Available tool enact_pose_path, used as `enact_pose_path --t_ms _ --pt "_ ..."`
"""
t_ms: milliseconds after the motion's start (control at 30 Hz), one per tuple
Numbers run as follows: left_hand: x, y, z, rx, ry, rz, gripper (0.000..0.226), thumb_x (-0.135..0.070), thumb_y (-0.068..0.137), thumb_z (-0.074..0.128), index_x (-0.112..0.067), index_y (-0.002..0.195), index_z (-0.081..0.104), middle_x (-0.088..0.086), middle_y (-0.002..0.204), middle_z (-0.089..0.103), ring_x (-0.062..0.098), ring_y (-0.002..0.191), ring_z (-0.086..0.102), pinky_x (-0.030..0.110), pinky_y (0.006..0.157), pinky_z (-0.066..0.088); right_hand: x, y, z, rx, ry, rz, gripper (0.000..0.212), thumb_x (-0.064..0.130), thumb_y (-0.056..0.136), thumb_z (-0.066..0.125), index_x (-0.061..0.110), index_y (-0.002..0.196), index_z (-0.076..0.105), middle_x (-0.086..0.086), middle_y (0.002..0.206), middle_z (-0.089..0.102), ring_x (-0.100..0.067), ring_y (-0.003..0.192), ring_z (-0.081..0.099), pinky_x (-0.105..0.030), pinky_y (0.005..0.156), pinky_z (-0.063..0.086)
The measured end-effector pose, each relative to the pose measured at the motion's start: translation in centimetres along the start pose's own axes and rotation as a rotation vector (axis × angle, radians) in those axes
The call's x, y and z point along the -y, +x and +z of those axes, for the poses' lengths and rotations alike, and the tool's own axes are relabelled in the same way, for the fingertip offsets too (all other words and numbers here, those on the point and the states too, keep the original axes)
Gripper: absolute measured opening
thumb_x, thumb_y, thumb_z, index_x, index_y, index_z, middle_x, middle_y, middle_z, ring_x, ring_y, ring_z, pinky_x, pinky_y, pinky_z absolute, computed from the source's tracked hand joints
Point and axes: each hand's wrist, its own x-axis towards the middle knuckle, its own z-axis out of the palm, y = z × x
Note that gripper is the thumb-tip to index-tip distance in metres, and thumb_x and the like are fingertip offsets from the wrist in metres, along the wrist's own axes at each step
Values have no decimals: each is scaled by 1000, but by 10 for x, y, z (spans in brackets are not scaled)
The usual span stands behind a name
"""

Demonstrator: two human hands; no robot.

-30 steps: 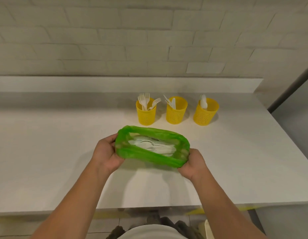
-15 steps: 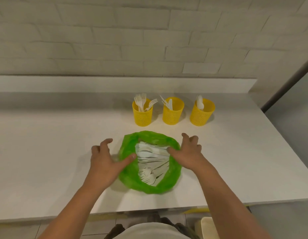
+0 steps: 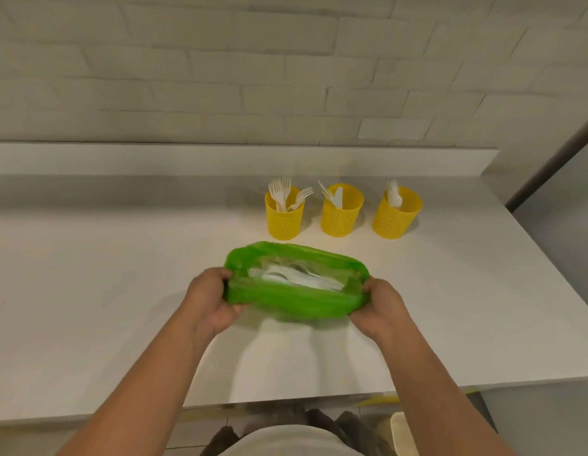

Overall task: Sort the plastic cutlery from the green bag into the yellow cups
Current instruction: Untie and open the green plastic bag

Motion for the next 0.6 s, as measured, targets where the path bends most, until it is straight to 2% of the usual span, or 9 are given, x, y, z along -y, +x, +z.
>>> enact_pose_path --t_ms 67,167,233,267,333,400,433,500,600 --pt "-12 7 9 62 -48 -81 31 -3 95 32 5 96 63 22 82 70 33 66 73 40 50 61 -15 -9 -2 100 84 78 39 1 75 35 6 94 69 -22 103 71 -40 100 68 -55 72 61" --pt "-24 20 18 140 61 -105 35 -10 94 38 8 110 63 25 97 71 36 79 75 48 65 64 -40 -31 5 241 -17 183 36 20 88 42 8 90 76 -21 111 74 -39 104 68 -57 100 50" --pt "-33 24 19 165 165 -73 35 -15 95 42 4 112 65 23 98 72 33 80 73 44 72 64 -40 -43 6 304 -290 223 37 28 95 44 8 109 72 -15 106 74 -31 94 71 -50 98 52" --pt "-37 26 18 170 253 -49 34 -18 96 44 2 112 67 21 97 73 31 78 73 40 73 64 -33 -48 7 350 -545 198 35 30 98 46 9 117 68 -11 104 73 -25 91 72 -48 95 54" --pt "-41 26 12 80 578 110 32 -28 96 55 -3 111 69 17 99 73 29 77 71 37 73 60 -10 -57 14 410 -1187 60 37 33 100 56 16 133 58 -4 109 72 -19 98 71 -44 97 56" --pt "-35 19 0 -110 1003 330 50 -48 92 66 -10 125 65 12 121 68 33 101 69 43 86 55 13 -58 24 330 -1660 -129 62 45 97 61 21 151 39 -1 122 67 -18 111 64 -38 99 52" --pt "-30 11 -7 -179 1147 389 72 -60 87 68 -14 141 55 10 138 58 33 119 63 44 96 51 21 -57 31 264 -1770 -237 76 51 96 60 23 158 26 -4 136 60 -21 122 58 -37 103 46" --pt "-12 -7 -21 -280 1178 428 112 -75 74 72 -18 160 25 13 159 33 35 139 47 46 109 42 26 -54 47 154 -1851 -473 90 58 94 57 25 162 8 -11 157 36 -32 141 39 -45 112 37" --pt "24 -23 -41 -356 1108 383 123 -72 69 78 -17 161 17 17 156 29 38 139 45 47 109 41 10 -38 71 116 -1895 -588 97 63 91 57 23 162 4 -12 160 24 -40 144 29 -51 111 35"
